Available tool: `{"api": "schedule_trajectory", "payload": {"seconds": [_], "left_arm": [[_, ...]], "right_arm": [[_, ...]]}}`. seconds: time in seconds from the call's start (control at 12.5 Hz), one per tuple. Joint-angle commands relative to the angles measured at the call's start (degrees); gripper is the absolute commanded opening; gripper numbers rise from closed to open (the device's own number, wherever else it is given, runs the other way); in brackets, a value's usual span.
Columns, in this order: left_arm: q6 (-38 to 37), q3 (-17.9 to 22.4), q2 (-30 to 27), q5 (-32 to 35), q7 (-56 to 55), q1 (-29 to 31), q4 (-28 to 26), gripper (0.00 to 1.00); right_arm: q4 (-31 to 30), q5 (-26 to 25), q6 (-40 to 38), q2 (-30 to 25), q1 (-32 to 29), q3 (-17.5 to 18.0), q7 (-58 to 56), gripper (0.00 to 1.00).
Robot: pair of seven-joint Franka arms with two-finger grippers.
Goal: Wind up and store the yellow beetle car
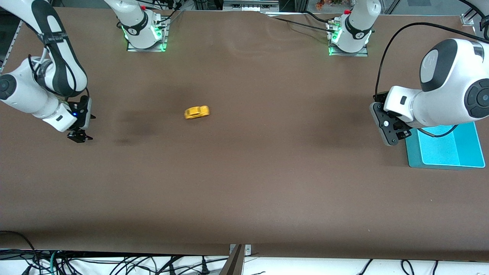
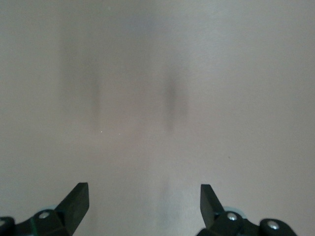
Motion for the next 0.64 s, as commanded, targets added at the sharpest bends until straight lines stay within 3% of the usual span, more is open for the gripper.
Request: {"api": "schedule_trajectory", "payload": {"seconds": [0.0,0.16,0.56], "left_arm": [[1.0,0.0,-1.9,0.1,2.4,0.6,-2.8,1.0],[1.2,0.0,-2.8,0.1,2.4,0.9,-5.6,1.0],[5.1,-0.2,-5.9,0.1,2.9,1.1,-13.8,1.0]], "right_arm": [[0.8,0.7,-5.5,-6.2,-0.6,1.6,3.3,1.0],[2.4,0.8,-6.3,-8.9,-0.6,2.5,3.6,1.0],[6.5,1.6,-19.3,-16.9,-0.6,3.4,13.6,1.0]]}}
